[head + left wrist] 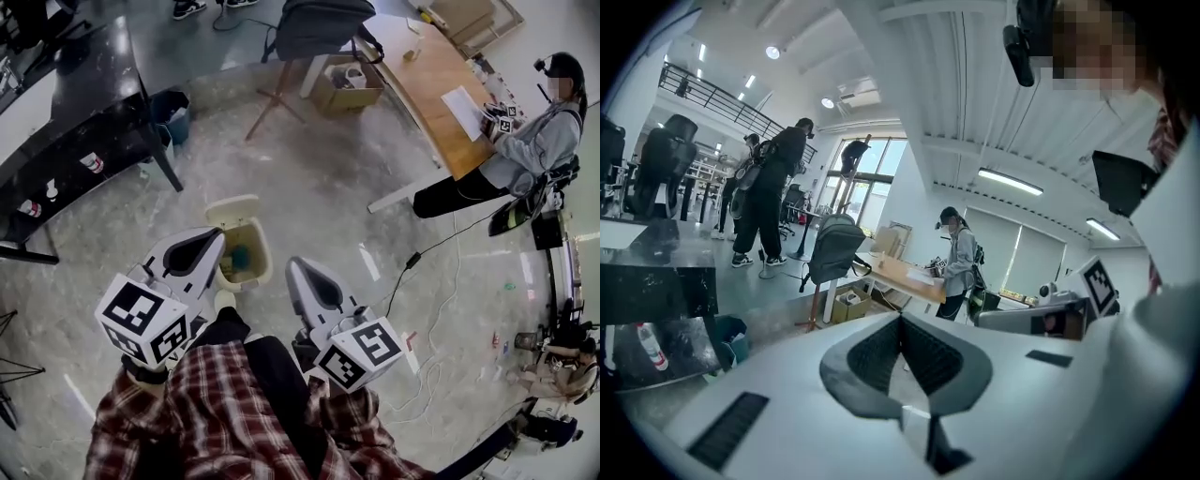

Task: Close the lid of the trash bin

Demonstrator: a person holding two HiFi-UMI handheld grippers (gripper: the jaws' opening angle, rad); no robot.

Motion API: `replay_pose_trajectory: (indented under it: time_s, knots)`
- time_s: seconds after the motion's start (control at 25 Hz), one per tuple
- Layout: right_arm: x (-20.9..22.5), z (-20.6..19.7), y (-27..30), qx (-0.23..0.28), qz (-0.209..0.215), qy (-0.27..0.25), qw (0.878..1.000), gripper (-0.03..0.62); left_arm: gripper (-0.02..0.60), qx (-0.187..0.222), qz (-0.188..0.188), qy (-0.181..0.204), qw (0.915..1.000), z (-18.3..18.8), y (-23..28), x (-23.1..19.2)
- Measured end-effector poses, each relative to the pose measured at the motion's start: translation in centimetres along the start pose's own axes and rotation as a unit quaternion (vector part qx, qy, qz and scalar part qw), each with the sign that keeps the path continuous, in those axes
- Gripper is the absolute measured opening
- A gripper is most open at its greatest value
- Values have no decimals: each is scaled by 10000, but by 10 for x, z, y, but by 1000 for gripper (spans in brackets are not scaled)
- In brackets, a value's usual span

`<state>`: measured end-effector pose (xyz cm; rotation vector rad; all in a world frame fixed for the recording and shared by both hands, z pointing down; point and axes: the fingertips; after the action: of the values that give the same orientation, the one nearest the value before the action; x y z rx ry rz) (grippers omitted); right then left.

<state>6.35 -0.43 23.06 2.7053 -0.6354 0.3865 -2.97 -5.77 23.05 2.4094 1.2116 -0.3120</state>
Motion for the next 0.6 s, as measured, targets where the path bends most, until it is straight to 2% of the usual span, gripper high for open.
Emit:
replay_pose_trajectory:
  time_s: [0.32,0.6]
  knots:
    - [7,5,44,-144,161,132,9997,12,11,-143,148,-136,9997,4,12,-38]
    - [18,0,60,-580,557,112,9967,12,11,-214,369,-458,9980,-4,28,-39]
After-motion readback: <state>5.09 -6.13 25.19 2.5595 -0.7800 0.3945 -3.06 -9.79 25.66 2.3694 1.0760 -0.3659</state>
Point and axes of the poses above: the fingertips, and each gripper's own axes: y forward along the fingers, x to its right, z out of its top, and after that the axes turned 4 degrees about -y, right-handed
